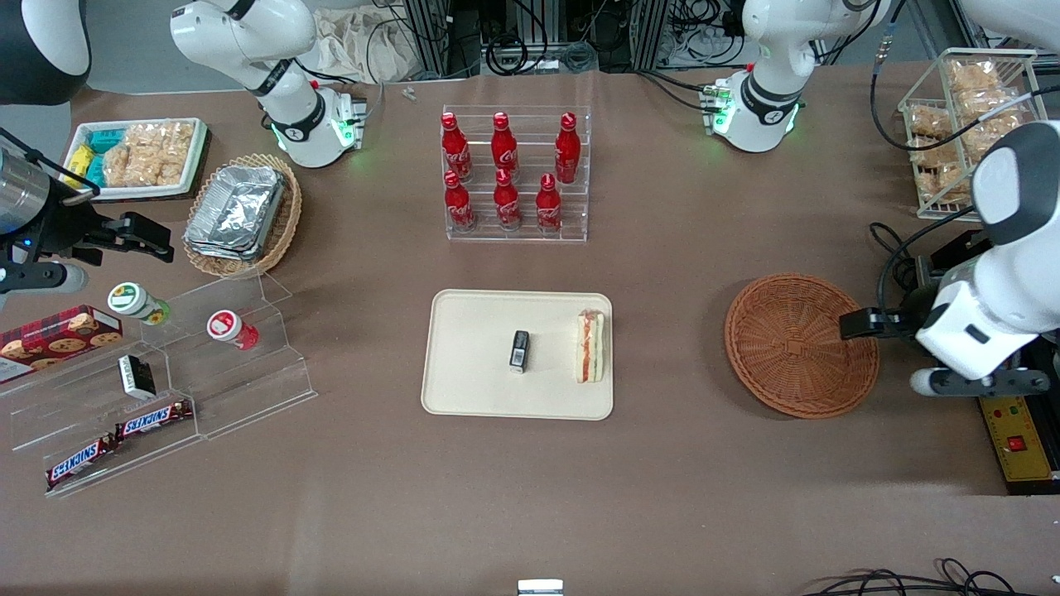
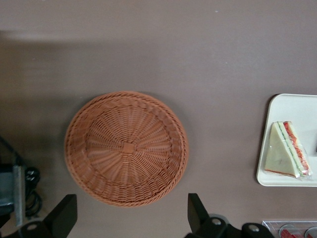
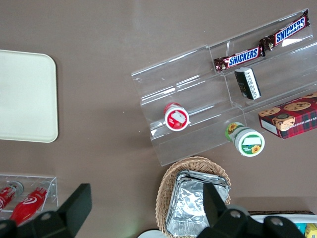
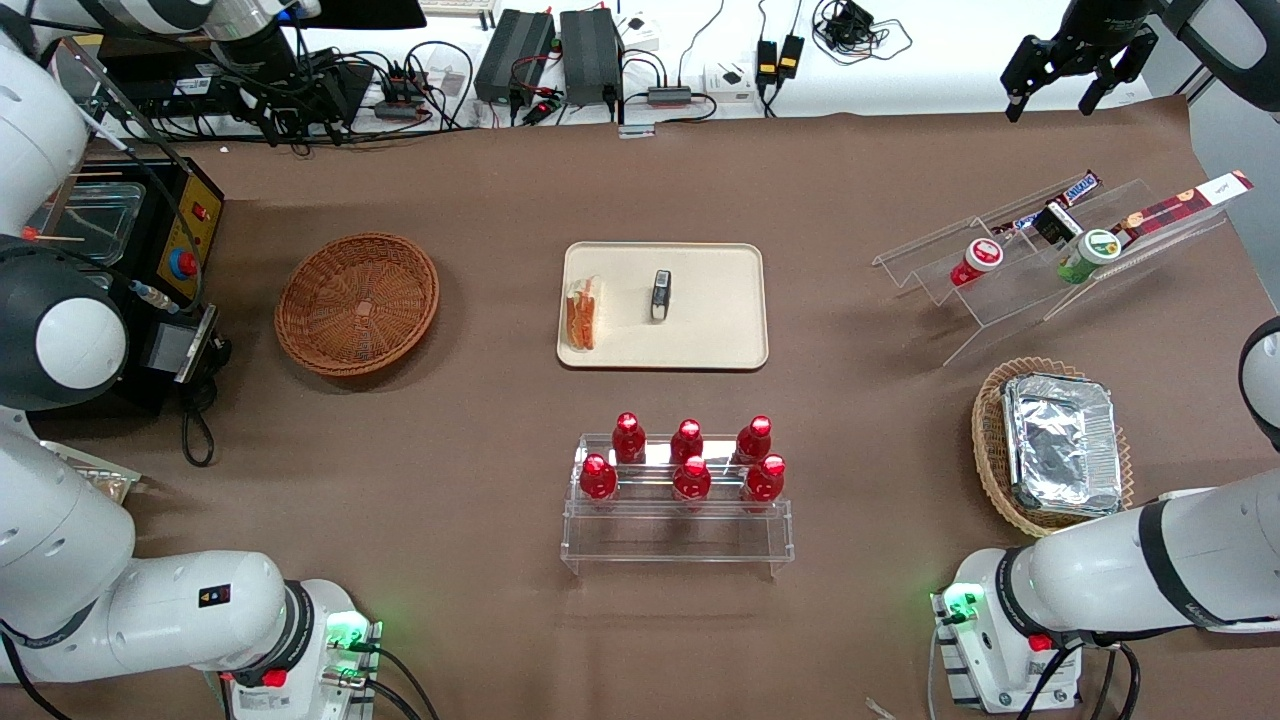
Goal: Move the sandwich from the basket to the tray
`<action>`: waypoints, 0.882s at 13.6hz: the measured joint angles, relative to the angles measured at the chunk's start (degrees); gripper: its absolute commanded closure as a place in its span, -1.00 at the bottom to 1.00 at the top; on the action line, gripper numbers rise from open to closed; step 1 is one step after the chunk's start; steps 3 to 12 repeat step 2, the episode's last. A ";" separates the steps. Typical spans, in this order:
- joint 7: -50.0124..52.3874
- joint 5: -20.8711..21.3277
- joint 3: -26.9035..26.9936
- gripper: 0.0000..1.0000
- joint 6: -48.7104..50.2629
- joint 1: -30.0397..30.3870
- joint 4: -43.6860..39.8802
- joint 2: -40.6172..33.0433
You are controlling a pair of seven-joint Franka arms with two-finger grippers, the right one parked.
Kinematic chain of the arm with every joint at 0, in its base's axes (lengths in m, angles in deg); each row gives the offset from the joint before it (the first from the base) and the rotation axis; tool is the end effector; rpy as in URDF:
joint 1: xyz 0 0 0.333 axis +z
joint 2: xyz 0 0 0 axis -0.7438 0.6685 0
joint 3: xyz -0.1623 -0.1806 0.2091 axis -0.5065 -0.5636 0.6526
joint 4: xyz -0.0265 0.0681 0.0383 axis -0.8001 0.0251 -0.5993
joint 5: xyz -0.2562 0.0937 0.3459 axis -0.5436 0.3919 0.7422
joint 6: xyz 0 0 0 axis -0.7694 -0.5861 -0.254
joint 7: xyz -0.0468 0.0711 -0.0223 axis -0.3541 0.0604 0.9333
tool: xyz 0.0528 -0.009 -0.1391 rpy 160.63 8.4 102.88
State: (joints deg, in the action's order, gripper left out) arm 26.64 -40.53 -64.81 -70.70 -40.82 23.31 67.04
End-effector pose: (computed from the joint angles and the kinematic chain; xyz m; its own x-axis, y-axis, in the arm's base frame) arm 0.6938 -0.0460 0.4816 0.9985 0.0117 -0.0527 0.0144 -0.9986 0.0508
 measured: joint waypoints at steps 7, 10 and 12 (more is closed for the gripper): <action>-0.11 0.00 0.00 -0.99 1.58 0.63 0.08 -0.43; -0.11 0.00 0.00 -0.99 1.58 0.63 0.08 -0.43; -0.11 0.00 0.00 -0.99 1.58 0.63 0.08 -0.43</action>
